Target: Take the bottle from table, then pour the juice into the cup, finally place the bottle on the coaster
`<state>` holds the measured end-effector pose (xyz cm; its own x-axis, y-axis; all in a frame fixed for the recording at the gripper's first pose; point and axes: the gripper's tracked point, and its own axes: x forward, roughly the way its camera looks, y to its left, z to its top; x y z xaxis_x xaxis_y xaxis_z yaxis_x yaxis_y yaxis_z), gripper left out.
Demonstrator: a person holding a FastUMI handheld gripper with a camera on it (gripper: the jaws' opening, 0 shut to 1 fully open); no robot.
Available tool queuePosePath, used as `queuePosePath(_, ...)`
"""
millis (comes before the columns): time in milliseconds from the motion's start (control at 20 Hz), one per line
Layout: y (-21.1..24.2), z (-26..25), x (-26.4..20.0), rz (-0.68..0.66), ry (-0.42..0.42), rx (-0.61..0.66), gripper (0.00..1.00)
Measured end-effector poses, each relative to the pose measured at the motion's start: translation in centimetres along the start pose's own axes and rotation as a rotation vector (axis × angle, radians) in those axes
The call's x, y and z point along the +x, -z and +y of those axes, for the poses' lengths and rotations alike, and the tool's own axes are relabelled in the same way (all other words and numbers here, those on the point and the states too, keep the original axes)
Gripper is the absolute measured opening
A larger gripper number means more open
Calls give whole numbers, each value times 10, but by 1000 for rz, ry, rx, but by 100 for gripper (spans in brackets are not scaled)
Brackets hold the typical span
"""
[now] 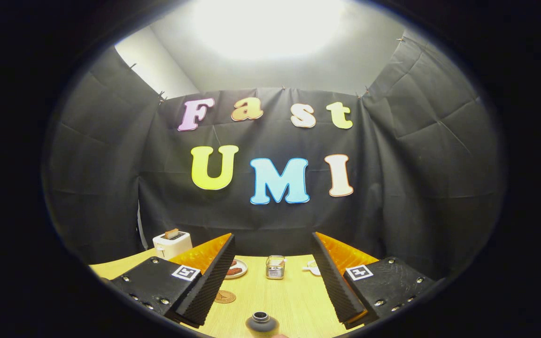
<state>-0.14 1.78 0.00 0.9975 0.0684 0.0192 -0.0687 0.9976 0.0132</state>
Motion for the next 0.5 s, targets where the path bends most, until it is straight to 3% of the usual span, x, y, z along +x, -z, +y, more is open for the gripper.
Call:
queuePosePath(250, 13, -4, 1, -19, -12, 5, 97)
queuePosePath(500, 47, 5, -2, 13, -80, -3, 97)
